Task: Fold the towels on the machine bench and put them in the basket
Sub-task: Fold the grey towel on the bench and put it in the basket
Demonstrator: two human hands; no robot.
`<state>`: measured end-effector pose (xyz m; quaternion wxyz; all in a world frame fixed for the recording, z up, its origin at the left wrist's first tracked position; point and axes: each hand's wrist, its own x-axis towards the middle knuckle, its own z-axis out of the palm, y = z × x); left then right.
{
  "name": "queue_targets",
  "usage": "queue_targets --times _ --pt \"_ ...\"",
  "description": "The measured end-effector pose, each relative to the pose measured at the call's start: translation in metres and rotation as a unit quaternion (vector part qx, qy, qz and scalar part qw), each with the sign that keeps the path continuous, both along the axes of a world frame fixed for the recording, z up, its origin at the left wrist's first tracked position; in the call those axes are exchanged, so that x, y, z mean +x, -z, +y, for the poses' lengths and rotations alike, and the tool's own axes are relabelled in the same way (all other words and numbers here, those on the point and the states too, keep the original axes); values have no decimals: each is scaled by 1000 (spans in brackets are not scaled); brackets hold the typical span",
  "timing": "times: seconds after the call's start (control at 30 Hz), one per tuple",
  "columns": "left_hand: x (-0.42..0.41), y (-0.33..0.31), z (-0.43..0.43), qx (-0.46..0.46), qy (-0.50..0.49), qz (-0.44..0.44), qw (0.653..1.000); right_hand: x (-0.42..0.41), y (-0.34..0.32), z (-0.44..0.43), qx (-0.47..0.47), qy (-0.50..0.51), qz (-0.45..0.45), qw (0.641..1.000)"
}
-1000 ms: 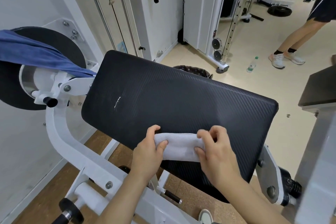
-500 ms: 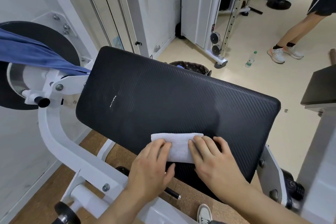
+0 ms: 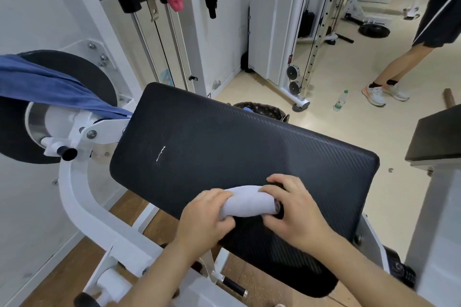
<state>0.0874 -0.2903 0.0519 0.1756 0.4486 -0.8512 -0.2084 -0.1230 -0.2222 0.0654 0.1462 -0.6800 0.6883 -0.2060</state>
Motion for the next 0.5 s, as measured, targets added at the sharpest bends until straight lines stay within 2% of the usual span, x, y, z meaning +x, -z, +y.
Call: queue_targets --times 0.07,0.1,0.23,0.3,0.4,0.5 --pt "5 -15 -2 171 -25 105 979 0 -25 -13 64 27 -163 984" --pt "6 -23 -2 221 -25 132 966 2 -37 -19 84 24 -210 974" --pt "15 -44 10 380 -17 216 899 6 -70 -27 103 8 -232 967" --pt "21 -53 19 402 9 224 888 12 -80 -23 127 -4 -243 962" --pt "18 -72 33 386 43 261 884 24 -94 -14 137 -25 -273 952" --pt "3 -87 49 316 -14 288 904 33 -105 -7 99 -24 -287 953"
